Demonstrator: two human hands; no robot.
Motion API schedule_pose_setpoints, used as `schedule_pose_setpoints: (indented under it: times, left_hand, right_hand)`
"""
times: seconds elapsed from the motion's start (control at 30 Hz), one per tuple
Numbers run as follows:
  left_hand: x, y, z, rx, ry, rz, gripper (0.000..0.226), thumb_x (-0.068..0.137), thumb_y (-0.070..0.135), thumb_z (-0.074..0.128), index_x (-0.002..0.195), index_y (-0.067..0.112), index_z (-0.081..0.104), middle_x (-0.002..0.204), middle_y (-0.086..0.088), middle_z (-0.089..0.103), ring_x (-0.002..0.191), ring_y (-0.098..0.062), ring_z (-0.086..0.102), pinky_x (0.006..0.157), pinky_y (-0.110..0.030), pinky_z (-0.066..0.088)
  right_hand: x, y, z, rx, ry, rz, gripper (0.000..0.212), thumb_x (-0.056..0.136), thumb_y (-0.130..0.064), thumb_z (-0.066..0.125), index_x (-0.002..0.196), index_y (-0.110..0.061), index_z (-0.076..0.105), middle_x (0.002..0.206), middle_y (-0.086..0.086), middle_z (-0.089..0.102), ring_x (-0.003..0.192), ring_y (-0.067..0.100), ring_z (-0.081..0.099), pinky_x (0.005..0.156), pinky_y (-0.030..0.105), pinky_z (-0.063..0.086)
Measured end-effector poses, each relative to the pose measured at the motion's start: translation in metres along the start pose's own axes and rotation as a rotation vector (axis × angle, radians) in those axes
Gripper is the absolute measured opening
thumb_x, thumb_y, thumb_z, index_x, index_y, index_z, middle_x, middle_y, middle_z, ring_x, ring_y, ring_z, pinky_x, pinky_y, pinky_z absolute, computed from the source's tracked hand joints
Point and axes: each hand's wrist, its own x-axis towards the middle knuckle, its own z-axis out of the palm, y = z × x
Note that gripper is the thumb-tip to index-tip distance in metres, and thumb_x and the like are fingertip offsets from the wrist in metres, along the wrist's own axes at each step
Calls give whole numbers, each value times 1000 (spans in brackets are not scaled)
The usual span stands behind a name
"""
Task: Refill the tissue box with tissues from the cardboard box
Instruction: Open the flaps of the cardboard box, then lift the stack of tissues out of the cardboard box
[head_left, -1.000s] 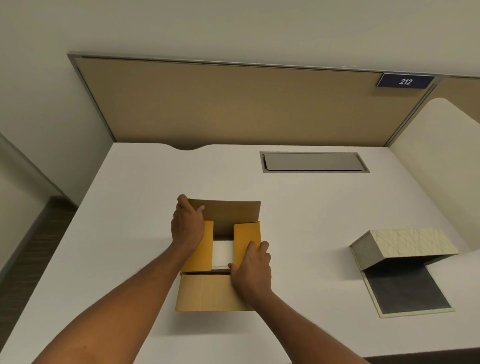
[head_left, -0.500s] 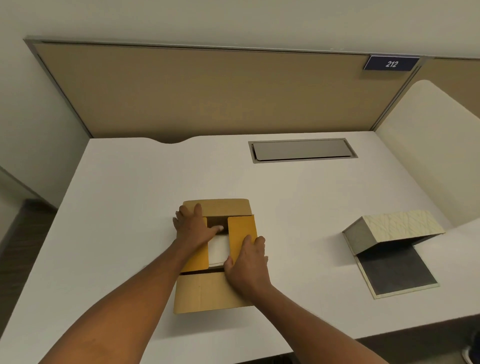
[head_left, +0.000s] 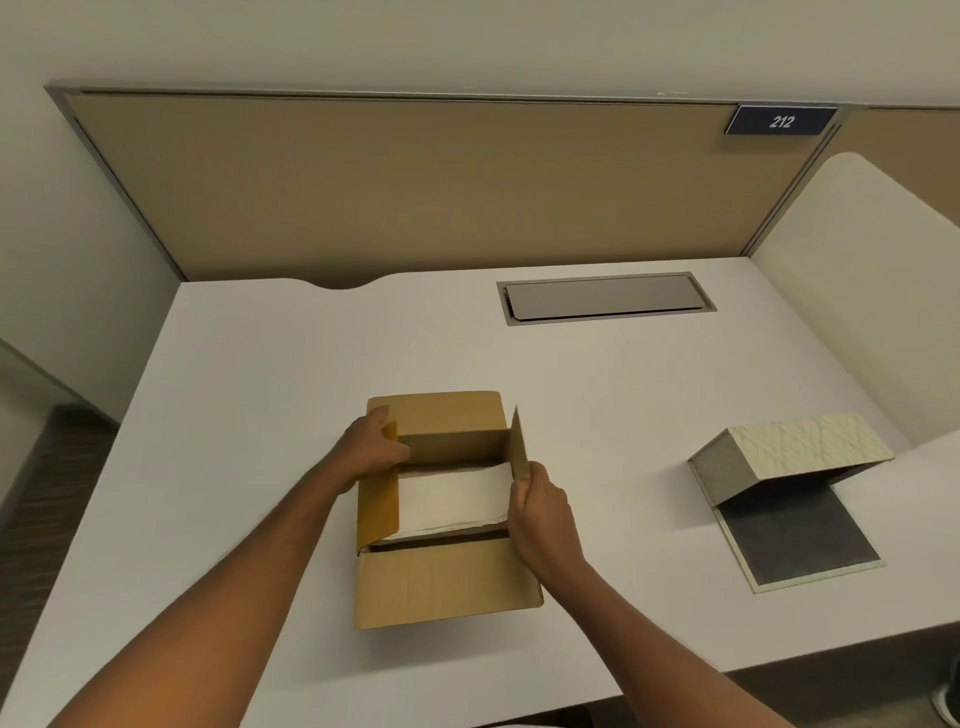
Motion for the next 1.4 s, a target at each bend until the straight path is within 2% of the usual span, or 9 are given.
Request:
schedule_pose_setpoints:
  times: [0.13,0.27,0.33,0.63,0.8,0.93,1.1,1.3,1.4]
  left_hand:
    - [-9,-8,-25,-231,-38,16,67,86,0,55,147,16,32,151,-13,31,136,-30,35,92,-35,43]
    - [-10,-25,-46,-384,-96,-44,65,87,-10,50,143,20,39,134,-20,42,104,-29,53,76,-36,51]
    - [-7,-38,-53,-421,-58,-99,66,86,-12,54,142,21,40,139,-22,39,112,-34,51,82,-40,51]
    - [-11,-73,-38,-86,243,-166,73,75,10,78,138,10,41,138,-22,47,122,-38,49,97,-46,45]
    - [-18,-77,-18,20,395,-252,54,70,20,83,116,9,56,121,-23,54,110,-41,54,93,-48,47]
    - [-26,-74,0,-78,392,-152,23,86,9,64,109,5,63,114,-20,63,98,-34,59,84,-40,50]
    - [-38,-68,18,-21,452,-52,28,94,4,49,119,-1,60,117,-23,60,106,-36,58,91,-39,48]
    - [-48,-58,12,140,536,127,32,88,0,57,120,-4,60,121,-23,55,113,-36,52,95,-41,46]
    - [-52,-46,6,185,533,248,30,89,0,56,118,-3,61,121,-19,56,113,-33,51,95,-36,44]
  right_hand:
    - [7,11,-12,45,74,27,29,101,-30,25,97,-15,49,76,5,61,66,23,59,61,40,48]
    - [11,18,-21,96,140,56,24,102,-30,29,100,-19,50,77,-1,59,69,21,60,67,40,51]
    - [14,26,-23,111,182,83,27,102,-26,32,105,-13,55,79,-2,57,71,18,56,71,39,51]
    - [30,55,-22,68,78,264,41,97,-18,46,136,-7,44,116,13,63,105,28,59,88,39,49]
    - [33,53,-11,8,40,229,34,95,-12,47,129,-9,53,121,13,60,109,27,58,90,36,49]
    - [33,50,-3,-47,-18,189,31,94,-10,48,123,-7,60,128,12,58,116,25,55,92,29,43]
    - [33,42,-2,-115,-110,183,34,95,-6,40,123,2,57,128,16,60,117,31,56,97,36,45]
    - [36,37,-5,-281,-2,63,15,90,-6,43,81,-3,56,102,16,62,80,24,54,69,29,45]
    - [36,31,-8,-338,100,-67,14,90,-9,46,81,-5,55,100,13,61,84,25,53,69,27,41]
